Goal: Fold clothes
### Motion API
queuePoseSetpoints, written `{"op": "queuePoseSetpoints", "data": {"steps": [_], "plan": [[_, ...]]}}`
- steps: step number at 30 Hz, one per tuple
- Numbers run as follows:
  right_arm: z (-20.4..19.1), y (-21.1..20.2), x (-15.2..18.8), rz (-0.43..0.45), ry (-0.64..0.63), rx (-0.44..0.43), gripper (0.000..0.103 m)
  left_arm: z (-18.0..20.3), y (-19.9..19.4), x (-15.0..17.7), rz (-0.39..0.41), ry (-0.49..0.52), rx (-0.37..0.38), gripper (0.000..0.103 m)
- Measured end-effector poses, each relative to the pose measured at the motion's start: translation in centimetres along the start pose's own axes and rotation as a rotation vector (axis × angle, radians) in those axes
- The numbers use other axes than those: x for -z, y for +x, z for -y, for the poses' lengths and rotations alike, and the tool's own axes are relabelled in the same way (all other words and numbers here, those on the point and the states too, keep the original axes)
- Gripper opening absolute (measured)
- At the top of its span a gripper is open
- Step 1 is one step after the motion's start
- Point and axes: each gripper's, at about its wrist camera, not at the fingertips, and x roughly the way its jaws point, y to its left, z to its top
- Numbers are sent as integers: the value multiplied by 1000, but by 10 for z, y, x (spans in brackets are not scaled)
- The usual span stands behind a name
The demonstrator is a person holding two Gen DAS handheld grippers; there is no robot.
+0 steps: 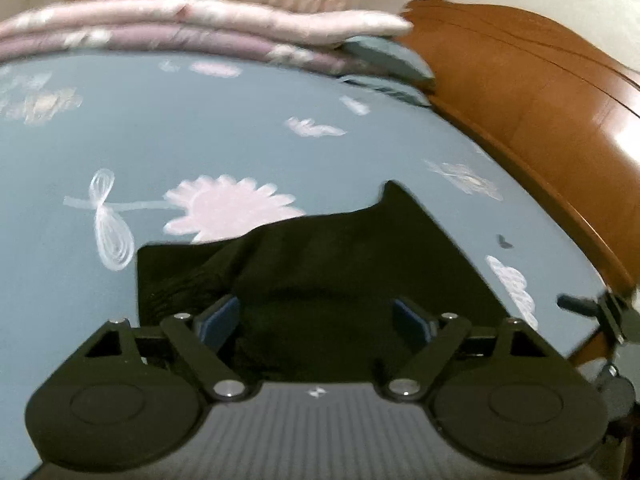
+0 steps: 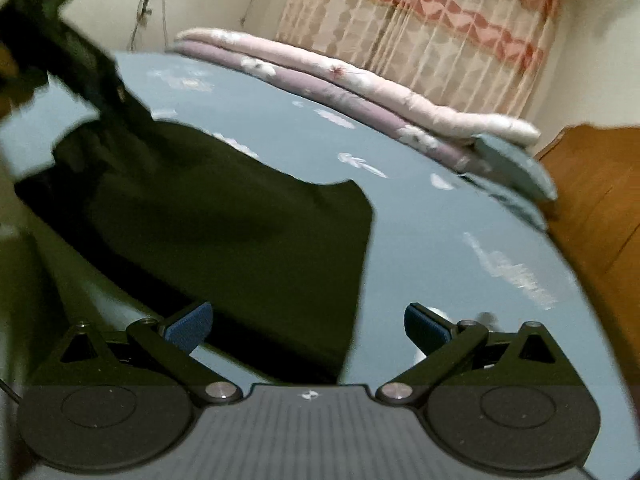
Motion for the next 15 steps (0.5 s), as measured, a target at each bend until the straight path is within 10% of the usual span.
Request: {"op": "queuePoseSetpoints", "data": {"steps": [15], "plan": [[-15, 18, 19, -48, -385, 194, 103, 15, 33, 10, -126, -14, -24, 86]]}}
